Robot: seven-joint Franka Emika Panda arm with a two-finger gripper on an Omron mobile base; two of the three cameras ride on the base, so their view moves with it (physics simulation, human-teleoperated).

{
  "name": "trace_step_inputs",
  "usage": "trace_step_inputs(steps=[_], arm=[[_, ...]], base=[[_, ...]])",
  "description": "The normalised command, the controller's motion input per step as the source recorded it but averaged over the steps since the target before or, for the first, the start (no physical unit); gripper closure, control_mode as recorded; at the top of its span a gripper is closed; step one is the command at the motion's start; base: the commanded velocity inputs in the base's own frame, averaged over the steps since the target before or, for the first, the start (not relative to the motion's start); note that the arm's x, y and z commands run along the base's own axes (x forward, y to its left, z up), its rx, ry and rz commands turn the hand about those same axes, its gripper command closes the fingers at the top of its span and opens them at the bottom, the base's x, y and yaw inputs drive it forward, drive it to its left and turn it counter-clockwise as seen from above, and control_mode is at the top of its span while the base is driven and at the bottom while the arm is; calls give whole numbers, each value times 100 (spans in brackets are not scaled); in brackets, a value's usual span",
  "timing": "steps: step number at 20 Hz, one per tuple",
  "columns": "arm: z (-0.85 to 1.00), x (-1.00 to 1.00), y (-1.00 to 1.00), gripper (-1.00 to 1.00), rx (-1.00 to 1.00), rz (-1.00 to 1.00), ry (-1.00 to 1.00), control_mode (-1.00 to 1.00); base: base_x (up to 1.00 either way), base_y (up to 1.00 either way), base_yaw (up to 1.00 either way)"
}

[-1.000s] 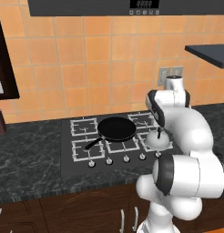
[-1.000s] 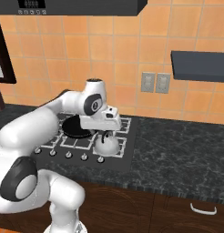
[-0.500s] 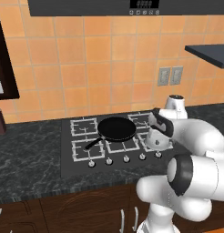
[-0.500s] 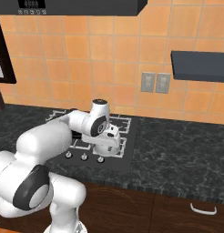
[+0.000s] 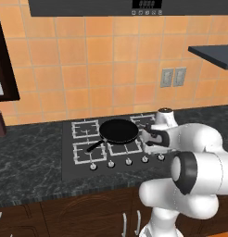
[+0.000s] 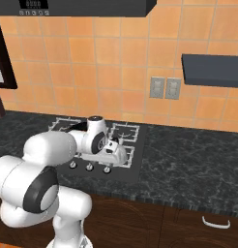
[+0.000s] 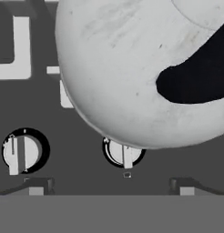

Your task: Pick the kettle from the counter and place it on a stove burner. Then turn the burner on.

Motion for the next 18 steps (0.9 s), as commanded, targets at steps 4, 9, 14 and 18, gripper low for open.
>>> trace_step_inputs(steps=[4,9,14,18], arm=[[-18,3,0,-100,0,0,5,-100],[-46,1,-18,-100,0,0,4,-100],[-26,5,-9,-100,0,0,0,-100],[0,10,0,-100,0,0,-7,-100]], base=[[0,0,0],[0,0,0],[0,0,0],[0,0,0]])
